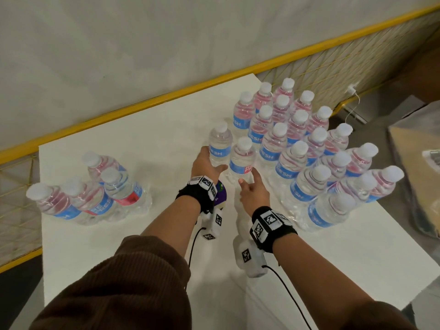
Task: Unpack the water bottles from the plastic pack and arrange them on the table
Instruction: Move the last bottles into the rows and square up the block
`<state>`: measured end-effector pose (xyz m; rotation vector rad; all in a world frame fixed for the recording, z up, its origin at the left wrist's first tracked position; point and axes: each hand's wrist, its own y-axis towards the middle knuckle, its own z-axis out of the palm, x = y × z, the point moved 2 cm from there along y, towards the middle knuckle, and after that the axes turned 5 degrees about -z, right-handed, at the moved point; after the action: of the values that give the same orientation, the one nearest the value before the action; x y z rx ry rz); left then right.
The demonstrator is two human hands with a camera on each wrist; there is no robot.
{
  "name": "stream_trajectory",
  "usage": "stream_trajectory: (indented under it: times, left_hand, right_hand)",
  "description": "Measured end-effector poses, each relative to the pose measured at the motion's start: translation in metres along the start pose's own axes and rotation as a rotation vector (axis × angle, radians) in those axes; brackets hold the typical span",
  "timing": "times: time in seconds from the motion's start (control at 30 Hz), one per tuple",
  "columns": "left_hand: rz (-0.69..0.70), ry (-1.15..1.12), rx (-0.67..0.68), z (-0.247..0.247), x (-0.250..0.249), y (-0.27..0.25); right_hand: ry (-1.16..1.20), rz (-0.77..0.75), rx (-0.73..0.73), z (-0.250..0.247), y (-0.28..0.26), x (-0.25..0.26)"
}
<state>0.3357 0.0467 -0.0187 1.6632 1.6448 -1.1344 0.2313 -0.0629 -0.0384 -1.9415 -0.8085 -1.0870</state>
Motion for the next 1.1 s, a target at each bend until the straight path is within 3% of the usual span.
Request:
stream_trajectory:
  times: [0.23, 0.63, 0.87, 1.1]
  left_hand:
    - [0.069, 0.081, 0.065, -0.002, -0.006, 0.046]
    - [0.069, 0.106, 0.098, 0.006, 0.002, 0.056]
    - [0.040, 0.209, 0.286, -0.004, 0.003, 0.059]
    - [0.001, 0.111, 0.104, -0.005, 0.006, 0.044]
  right_hand:
    - [0.046, 0.024, -0.011, 0.017, 0.032, 0.025]
    - [0.072, 0.039, -0.162, 0.015, 0.025, 0.035]
    - [-0.013, -0.009, 0.105, 0.028, 0.018, 0.048]
    - [0.004, -0.026, -0.027, 0.029, 0.014, 0.043]
